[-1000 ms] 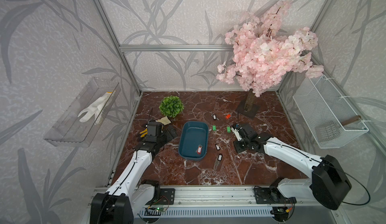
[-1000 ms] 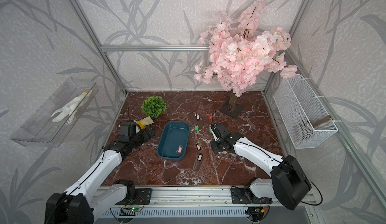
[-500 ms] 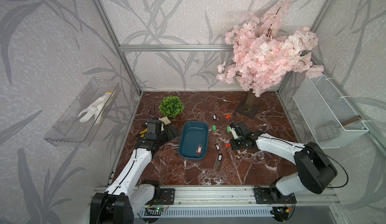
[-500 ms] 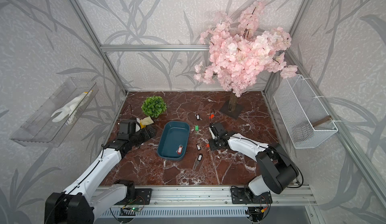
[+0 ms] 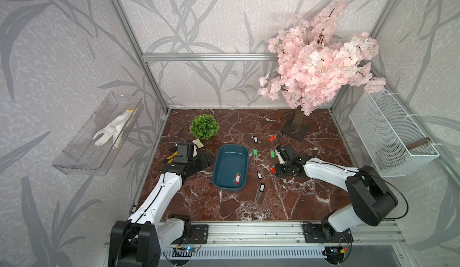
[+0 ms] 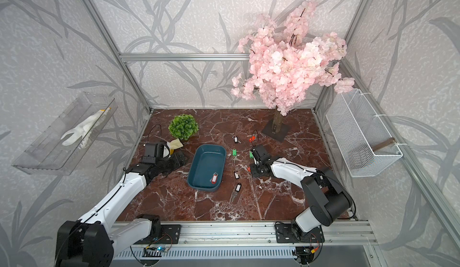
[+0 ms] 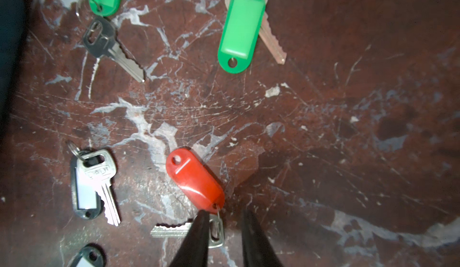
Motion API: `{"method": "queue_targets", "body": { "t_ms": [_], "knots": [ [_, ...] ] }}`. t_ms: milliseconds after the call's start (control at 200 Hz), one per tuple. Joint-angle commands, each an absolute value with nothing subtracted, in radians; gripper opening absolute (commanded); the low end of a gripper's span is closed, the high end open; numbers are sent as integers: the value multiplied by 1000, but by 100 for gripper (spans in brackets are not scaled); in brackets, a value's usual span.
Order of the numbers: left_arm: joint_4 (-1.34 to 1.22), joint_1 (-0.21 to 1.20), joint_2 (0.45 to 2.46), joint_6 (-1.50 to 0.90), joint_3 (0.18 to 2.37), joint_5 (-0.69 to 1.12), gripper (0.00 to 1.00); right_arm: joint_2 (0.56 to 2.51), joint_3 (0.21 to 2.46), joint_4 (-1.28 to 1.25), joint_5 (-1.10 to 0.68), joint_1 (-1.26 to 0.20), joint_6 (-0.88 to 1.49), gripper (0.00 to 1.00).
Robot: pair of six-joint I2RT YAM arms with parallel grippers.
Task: Take the keys out of the storage box
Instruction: Place the key at the center of the board, then adjust the storage box at the center of the board.
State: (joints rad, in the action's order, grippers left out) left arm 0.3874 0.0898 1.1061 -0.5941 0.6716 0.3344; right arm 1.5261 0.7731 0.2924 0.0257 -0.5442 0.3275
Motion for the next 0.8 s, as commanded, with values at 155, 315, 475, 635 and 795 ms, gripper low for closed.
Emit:
{"method": "queue_targets", "body": {
  "t_ms": [155, 315, 475, 635, 795],
  "knots": [
    [415, 115, 1216, -570, 728, 382, 77, 1376, 729, 196, 82, -538, 323, 53],
    [413, 177, 1274, -573, 742, 318, 75, 1283, 692, 158, 143, -532, 298, 70],
    [443, 262, 1354, -572, 787, 187, 70, 1214, 653, 121, 189, -520, 273, 90],
    [481, 306, 1441, -552, 846, 100, 57, 1155, 623, 107, 181, -495, 279, 99],
    [495, 330, 1508, -535, 889, 75, 45, 1116, 602, 98, 173, -478, 282, 99]
  ]
}}
